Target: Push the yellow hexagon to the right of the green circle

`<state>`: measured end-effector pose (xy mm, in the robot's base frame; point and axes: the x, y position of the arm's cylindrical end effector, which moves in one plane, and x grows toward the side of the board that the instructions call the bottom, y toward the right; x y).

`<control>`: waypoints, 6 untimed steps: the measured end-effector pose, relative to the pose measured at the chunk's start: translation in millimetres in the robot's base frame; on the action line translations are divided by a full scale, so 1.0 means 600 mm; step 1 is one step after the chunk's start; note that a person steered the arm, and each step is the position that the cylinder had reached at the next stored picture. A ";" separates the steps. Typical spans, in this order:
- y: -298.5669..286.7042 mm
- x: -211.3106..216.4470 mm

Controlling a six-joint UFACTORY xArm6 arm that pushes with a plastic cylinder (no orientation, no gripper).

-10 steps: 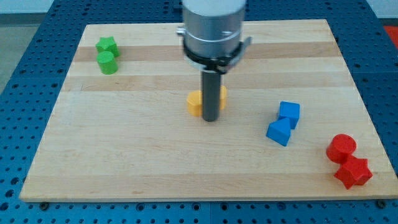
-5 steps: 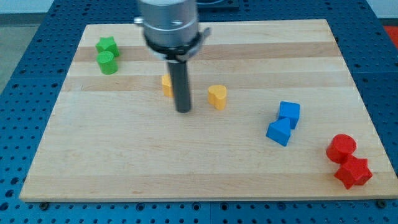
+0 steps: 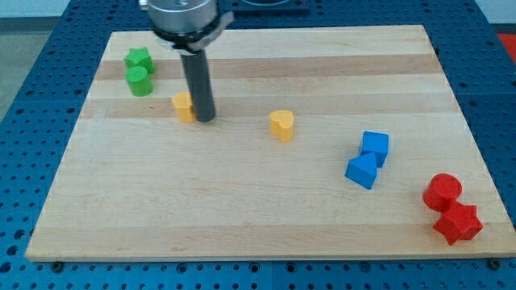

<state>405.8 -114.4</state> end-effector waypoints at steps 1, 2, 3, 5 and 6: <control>-0.061 0.000; -0.101 -0.008; -0.106 -0.033; -0.118 -0.084; -0.066 -0.045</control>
